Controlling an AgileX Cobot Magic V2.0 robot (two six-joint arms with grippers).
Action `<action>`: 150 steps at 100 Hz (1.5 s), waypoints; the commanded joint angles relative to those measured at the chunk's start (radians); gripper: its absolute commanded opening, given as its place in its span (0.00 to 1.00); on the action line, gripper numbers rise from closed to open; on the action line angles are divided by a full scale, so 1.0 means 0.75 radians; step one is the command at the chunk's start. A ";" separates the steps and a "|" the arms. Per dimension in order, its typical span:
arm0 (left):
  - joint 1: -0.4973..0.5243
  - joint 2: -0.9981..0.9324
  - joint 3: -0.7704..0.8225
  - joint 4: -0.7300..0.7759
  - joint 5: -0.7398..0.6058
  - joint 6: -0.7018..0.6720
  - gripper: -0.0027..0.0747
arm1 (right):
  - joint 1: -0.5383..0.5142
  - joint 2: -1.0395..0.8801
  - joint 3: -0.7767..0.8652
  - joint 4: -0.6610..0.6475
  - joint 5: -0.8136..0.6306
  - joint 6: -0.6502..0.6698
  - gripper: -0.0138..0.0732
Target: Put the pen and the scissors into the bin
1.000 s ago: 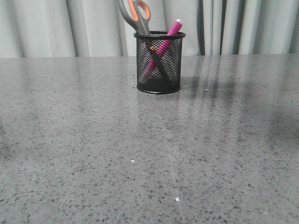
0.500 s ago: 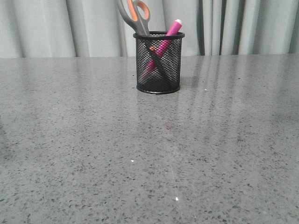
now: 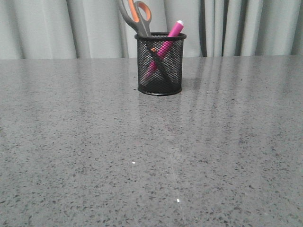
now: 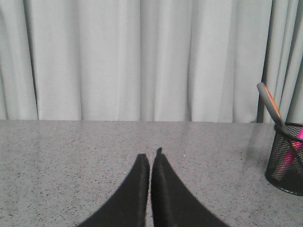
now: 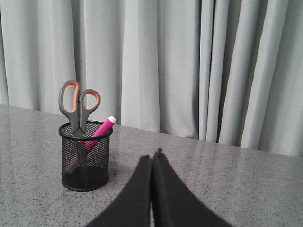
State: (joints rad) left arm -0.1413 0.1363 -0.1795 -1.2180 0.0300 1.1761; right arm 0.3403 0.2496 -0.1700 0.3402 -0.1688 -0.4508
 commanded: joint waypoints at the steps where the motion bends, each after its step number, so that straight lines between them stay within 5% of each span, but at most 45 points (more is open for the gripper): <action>1: 0.003 -0.061 0.007 -0.044 -0.040 -0.006 0.01 | -0.010 -0.089 0.026 0.003 -0.126 -0.014 0.08; 105: 0.003 -0.114 0.023 -0.086 -0.051 -0.006 0.01 | -0.010 -0.192 0.066 0.003 -0.072 -0.014 0.08; 114: 0.003 -0.114 0.026 0.022 -0.051 -0.019 0.01 | -0.010 -0.192 0.066 0.003 -0.072 -0.014 0.08; 119: 0.003 -0.112 0.026 0.192 -0.062 -0.158 0.01 | -0.010 -0.192 0.066 0.003 -0.072 -0.014 0.08; 137: 0.003 -0.112 0.116 1.291 -0.223 -1.228 0.01 | -0.010 -0.192 0.066 0.003 -0.072 -0.014 0.08; 150: 0.035 -0.112 0.192 1.349 -0.131 -1.339 0.01 | -0.010 -0.192 0.066 0.003 -0.072 -0.014 0.08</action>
State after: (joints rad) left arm -0.1312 0.0406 -0.0361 -0.2887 -0.0449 0.2720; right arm 0.3403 0.0961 -0.0956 0.3442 -0.1544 -0.4529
